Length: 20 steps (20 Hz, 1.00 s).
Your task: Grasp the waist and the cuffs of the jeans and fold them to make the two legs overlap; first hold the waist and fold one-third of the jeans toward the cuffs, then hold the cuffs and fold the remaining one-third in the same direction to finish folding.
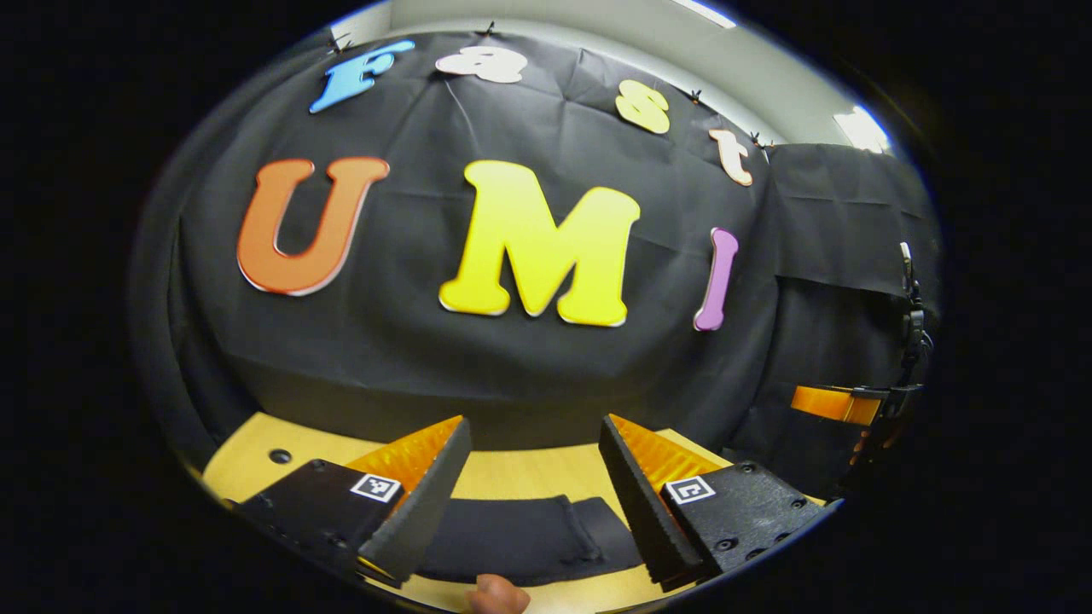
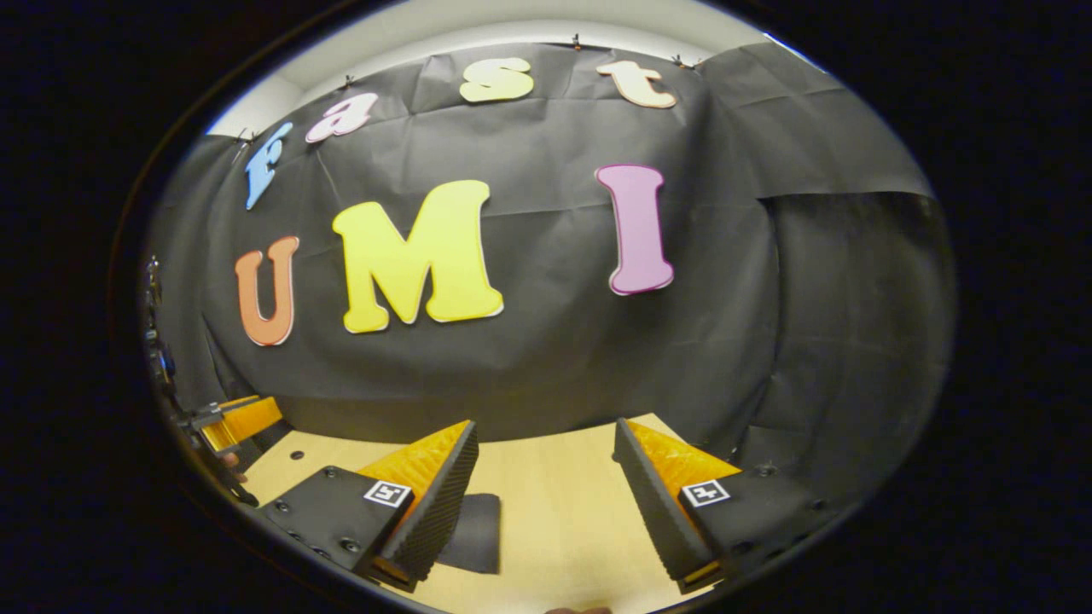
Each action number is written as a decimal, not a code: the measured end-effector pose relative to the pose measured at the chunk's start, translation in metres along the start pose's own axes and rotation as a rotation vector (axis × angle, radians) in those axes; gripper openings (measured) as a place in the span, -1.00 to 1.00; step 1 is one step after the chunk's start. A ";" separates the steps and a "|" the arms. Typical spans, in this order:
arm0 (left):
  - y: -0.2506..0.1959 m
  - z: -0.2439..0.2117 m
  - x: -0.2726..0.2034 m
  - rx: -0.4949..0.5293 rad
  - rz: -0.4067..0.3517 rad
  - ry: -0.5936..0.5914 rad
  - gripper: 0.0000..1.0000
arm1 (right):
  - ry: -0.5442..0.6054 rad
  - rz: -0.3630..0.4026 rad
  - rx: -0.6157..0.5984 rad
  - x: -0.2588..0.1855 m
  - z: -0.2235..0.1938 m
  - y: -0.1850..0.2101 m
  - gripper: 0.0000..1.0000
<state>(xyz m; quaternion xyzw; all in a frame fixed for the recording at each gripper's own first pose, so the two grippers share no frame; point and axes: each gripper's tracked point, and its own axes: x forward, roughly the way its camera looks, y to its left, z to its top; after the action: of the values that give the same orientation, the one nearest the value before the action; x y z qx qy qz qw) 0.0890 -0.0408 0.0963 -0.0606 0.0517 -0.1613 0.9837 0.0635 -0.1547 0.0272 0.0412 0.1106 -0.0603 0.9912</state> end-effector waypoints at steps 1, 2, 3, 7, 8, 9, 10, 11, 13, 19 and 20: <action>0.011 0.008 -0.007 0.023 0.025 -0.015 0.73 | -0.009 0.022 -0.002 0.004 0.002 0.012 0.99; 0.022 0.015 -0.015 0.040 0.050 -0.023 0.96 | -0.018 0.043 -0.003 0.007 0.005 0.024 0.97; 0.029 0.020 -0.022 0.053 0.065 -0.029 0.96 | -0.026 0.070 -0.003 0.010 0.007 0.038 1.00; 0.056 0.033 -0.046 0.098 0.138 -0.047 0.96 | -0.055 0.170 -0.016 0.019 0.014 0.087 1.00; 0.058 0.035 -0.051 0.102 0.153 -0.051 0.96 | -0.056 0.193 -0.022 0.020 0.015 0.099 1.00; 0.062 0.035 -0.056 0.104 0.168 -0.051 0.96 | -0.058 0.215 -0.028 0.019 0.015 0.109 0.97; 0.065 0.036 -0.062 0.107 0.183 -0.053 0.96 | -0.056 0.234 -0.033 0.020 0.014 0.119 1.00; 0.067 0.036 -0.065 0.109 0.195 -0.053 0.96 | -0.058 0.254 -0.038 0.019 0.014 0.127 0.97; 0.071 0.035 -0.076 0.113 0.218 -0.053 0.96 | -0.064 0.283 -0.048 0.017 0.015 0.139 1.00; 0.079 0.029 -0.099 0.092 0.268 -0.044 0.96 | -0.025 0.358 -0.047 0.010 -0.001 0.166 1.00; 0.078 0.027 -0.102 0.086 0.272 -0.042 0.95 | -0.021 0.363 -0.047 0.010 -0.003 0.168 1.00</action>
<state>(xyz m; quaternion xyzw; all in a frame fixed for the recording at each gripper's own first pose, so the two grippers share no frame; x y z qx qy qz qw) 0.0206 0.0685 0.1207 -0.0141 0.0319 -0.0274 0.9990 0.0941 0.0112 0.0336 0.0366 0.0925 0.1218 0.9876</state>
